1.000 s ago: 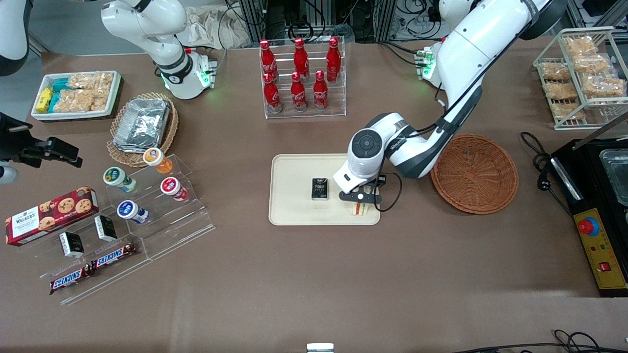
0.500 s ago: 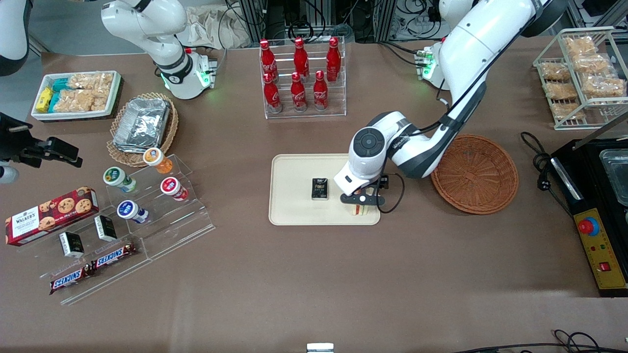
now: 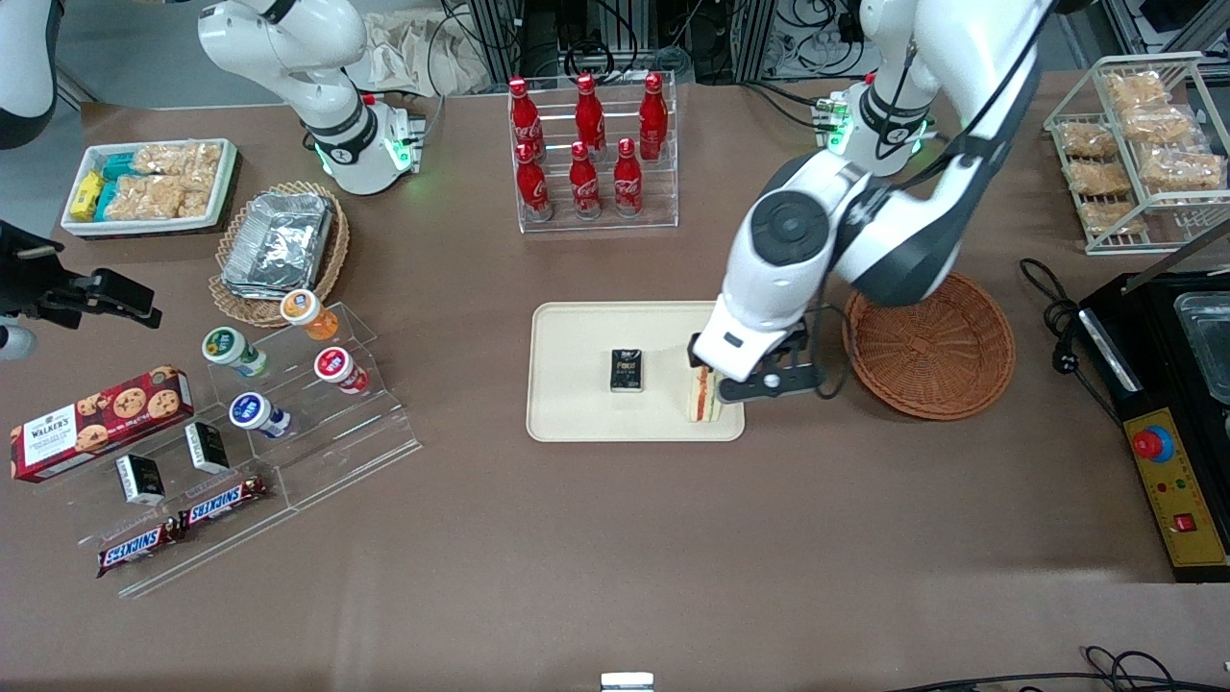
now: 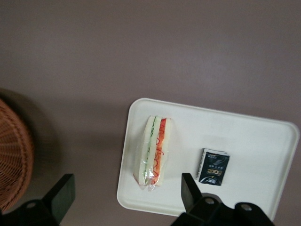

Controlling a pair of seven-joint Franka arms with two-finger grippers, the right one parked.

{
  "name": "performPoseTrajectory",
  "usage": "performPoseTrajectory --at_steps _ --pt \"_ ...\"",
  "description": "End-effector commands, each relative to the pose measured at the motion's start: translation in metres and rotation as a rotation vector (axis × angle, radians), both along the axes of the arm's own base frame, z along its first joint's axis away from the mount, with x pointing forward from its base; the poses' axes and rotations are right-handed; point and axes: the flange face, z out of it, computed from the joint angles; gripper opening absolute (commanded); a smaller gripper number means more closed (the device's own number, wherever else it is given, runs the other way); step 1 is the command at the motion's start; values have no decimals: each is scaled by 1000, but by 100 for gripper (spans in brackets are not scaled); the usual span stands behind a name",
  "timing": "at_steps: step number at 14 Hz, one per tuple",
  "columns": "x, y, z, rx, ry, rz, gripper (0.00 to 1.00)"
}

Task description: Place sandwich from basket to tray

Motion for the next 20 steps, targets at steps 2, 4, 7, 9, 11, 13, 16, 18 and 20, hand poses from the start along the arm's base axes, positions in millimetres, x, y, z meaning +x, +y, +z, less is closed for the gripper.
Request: performPoseTrajectory --at_steps 2,4,7,9,11,13,16,18,20 --pt "-3 41 69 -25 -41 232 100" --pt "-7 77 113 -41 -91 287 100" --pt "-20 130 148 -23 -90 227 100" --pt "-27 169 155 -34 -92 194 100" --pt "-37 214 165 -57 -95 78 100" --pt "-49 252 178 -61 -68 -38 100" --pt "-52 280 193 -47 -22 -149 100" --pt "-50 281 201 -35 -15 -219 100" --pt "-51 288 204 -35 -16 -271 100"
